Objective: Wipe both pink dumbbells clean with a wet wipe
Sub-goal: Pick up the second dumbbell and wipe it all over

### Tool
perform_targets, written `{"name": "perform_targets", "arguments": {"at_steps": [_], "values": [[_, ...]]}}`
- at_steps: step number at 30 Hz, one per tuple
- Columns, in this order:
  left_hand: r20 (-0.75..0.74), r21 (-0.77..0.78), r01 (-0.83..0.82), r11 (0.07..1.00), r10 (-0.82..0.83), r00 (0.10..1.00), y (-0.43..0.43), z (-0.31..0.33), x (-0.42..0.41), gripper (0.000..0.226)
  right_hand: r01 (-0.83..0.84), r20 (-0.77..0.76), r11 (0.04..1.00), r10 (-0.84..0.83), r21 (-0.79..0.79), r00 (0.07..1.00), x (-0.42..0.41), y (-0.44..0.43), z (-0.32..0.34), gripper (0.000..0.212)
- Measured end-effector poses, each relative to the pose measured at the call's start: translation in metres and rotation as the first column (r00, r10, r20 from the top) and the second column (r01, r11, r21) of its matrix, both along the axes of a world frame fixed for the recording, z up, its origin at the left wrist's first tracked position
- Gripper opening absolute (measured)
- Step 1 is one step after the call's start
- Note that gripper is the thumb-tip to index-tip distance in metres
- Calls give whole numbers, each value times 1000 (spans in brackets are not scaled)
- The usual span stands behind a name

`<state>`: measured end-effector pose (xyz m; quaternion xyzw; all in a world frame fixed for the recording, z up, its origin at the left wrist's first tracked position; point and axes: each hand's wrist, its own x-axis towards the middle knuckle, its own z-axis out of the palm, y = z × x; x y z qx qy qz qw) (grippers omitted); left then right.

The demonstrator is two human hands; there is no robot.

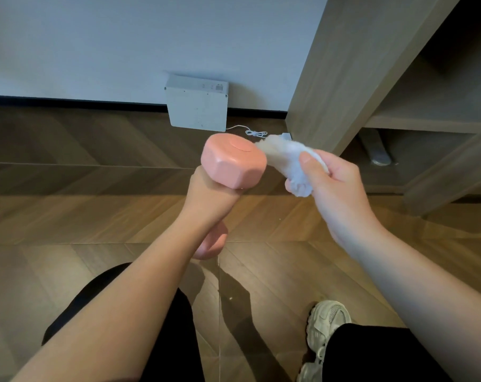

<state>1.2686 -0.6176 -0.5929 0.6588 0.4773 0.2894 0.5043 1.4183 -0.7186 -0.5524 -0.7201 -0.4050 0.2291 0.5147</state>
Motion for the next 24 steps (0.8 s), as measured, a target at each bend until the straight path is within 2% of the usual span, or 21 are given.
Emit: {"name": "perform_targets", "arguments": {"at_steps": [1,5,8,9,10,12,15,16,20,24], "values": [[-18,16,-6,1000,6,1000,-2,0,2,8,-17,-72,1000,16,-3,997,-5,0,-2,38],[-100,96,43,994,-33,994,-7,-9,6,18,-87,-377,994,56,-65,925,-23,2,-9,31],[-167,116,103,988,-83,982,-12,-15,5,11,-96,-602,995,52,-41,797,-27,9,-4,30],[-182,113,107,988,-85,980,-12,-15,5,9,-104,-629,994,65,-26,775,-26,11,-2,39],[-187,114,99,989,-76,979,-11,-17,4,7,-113,-634,993,74,-20,770,-27,12,1,45],[-184,115,52,992,-30,982,-4,-17,2,3,-115,-543,991,62,-64,837,-30,12,-1,33],[-196,144,46,988,-17,980,3,-16,-1,12,-142,-401,983,85,-114,912,-35,7,-9,34],[-214,144,69,987,-37,976,3,-16,-2,4,-138,-377,983,82,-123,922,-37,6,-9,37],[-324,133,194,972,-143,935,-2,-15,2,27,-155,-325,980,108,-123,940,-33,9,-7,35],[-368,100,196,975,-147,918,-3,-18,2,27,-222,-119,972,212,-74,970,-37,4,-16,33]]}}
